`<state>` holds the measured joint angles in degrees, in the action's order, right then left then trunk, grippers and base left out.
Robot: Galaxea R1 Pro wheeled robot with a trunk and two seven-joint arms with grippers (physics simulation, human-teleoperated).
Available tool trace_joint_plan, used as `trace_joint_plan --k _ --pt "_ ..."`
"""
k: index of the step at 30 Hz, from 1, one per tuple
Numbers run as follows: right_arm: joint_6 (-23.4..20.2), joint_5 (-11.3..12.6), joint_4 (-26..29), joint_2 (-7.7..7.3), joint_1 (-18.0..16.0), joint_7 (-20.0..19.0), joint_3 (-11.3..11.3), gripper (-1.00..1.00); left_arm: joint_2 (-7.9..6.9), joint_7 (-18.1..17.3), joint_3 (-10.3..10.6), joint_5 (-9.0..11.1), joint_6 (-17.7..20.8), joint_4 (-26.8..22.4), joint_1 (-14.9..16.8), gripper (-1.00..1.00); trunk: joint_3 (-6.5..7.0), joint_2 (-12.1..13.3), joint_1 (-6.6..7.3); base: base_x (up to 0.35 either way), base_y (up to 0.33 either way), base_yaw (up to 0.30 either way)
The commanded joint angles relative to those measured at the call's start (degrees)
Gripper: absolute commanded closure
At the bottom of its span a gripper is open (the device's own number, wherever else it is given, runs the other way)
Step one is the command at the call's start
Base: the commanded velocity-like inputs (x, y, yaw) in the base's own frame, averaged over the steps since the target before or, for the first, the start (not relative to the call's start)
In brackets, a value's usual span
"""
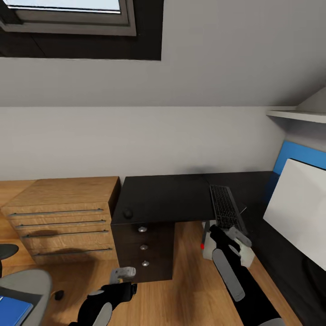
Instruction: In the bedroom, organize the workspace by keeping the computer under the desk, ensuring the monitor is on the desk, placing the keyboard on the desk next to the monitor, placing the mouse on the desk next to the keyboard, moving the folder from the swivel chair onto the desk next to the mouse, stacking the notebook on top of the folder with the pen on top of the notebook, and positioning the swivel chair next to the desk.
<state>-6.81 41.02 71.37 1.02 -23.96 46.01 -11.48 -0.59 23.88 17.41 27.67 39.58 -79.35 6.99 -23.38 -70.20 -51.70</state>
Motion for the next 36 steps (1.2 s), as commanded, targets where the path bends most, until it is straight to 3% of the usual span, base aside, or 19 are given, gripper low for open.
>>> trace_joint_plan --k 1,2,3,6,9,12,15,27,30,31,33,34,35,36 --pt "0.52 3.87 0.02 0.11 -0.04 0.33 0.32 -1.00 -0.18 0.54 0.46 0.57 -2.23 0.09 0.05 -1.00 -0.07 -0.04 0.00 0.000 0.000 0.000" --pt "0.89 6.82 -0.05 0.13 -0.04 0.32 0.75 -1.00 -0.22 0.56 0.61 0.56 -3.11 0.21 0.04 -1.00 -0.07 -0.04 0.00 0.000 0.000 0.000" --pt "1.27 13.00 -0.07 0.05 -0.04 0.36 2.38 -1.00 -0.24 0.66 0.79 0.45 -4.10 1.24 0.04 -1.00 -0.07 -0.04 0.00 0.000 0.000 0.000" --pt "1.59 18.28 -0.40 0.12 -0.04 0.26 3.66 -1.00 -0.15 0.73 0.98 0.26 -4.74 2.58 0.04 -1.00 -0.07 -0.04 0.00 0.000 0.000 0.000" --pt "1.67 17.61 -0.47 0.05 -0.04 -0.07 2.19 -1.00 -0.06 0.79 1.67 0.16 -5.74 3.07 0.04 -1.00 -0.07 -0.04 0.00 0.000 0.000 0.000" --pt "1.70 13.79 -0.55 -0.25 -0.04 -2.13 -0.09 -1.00 -0.16 0.86 3.28 0.09 -8.08 3.32 0.04 -1.00 -0.07 -0.04 0.00 0.000 0.000 0.000" --pt "1.71 12.28 -1.03 -1.29 -0.04 -4.90 -0.84 -1.00 -0.16 0.96 5.09 0.14 -9.28 3.40 0.04 -1.00 -0.07 -0.04 0.00 0.000 0.000 0.000" --pt "1.71 12.31 -1.75 -1.84 1.94 -6.94 -0.91 -1.00 -0.23 1.47 6.35 0.18 -9.59 3.33 0.04 -1.00 -0.07 -0.04 0.00 0.000 0.000 0.000" --pt "1.65 13.00 -3.98 -2.89 2.46 -14.66 -0.34 -1.00 -0.21 1.40 6.39 0.19 -9.55 3.22 0.04 -1.00 -0.07 -0.04 0.00 0.000 0.000 0.000" --pt "1.61 14.08 -5.48 -3.49 2.54 -19.52 0.43 -1.00 -0.21 1.38 6.39 0.19 -9.54 3.13 0.03 -1.00 -0.07 -0.04 0.00 0.000 0.000 0.000" --pt "1.59 15.96 -7.38 -4.06 2.61 -24.92 1.58 -1.00 -0.21 1.37 6.40 0.19 -9.53 3.04 0.02 -1.00 -0.07 -0.04 0.00 0.000 0.000 0.000" --pt "1.56 21.29 -12.70 -4.76 2.65 -36.11 5.18 -1.00 -0.20 1.35 6.40 0.19 -9.53 2.91 -0.02 -1.00 -0.07 -0.04 0.00 0.000 0.000 0.000" --pt "1.55 23.93 -15.78 -4.91 2.67 -41.07 7.47 -1.00 -0.20 1.35 6.40 0.19 -9.53 2.87 -0.03 -1.00 -0.07 -0.04 0.00 0.000 0.000 0.000" --pt "1.55 25.03 -17.27 -4.96 2.69 -43.27 8.64 -1.00 -0.20 1.33 6.40 0.19 -9.53 2.85 -0.03 -1.00 -0.07 -0.04 0.00 0.000 0.000 0.000"
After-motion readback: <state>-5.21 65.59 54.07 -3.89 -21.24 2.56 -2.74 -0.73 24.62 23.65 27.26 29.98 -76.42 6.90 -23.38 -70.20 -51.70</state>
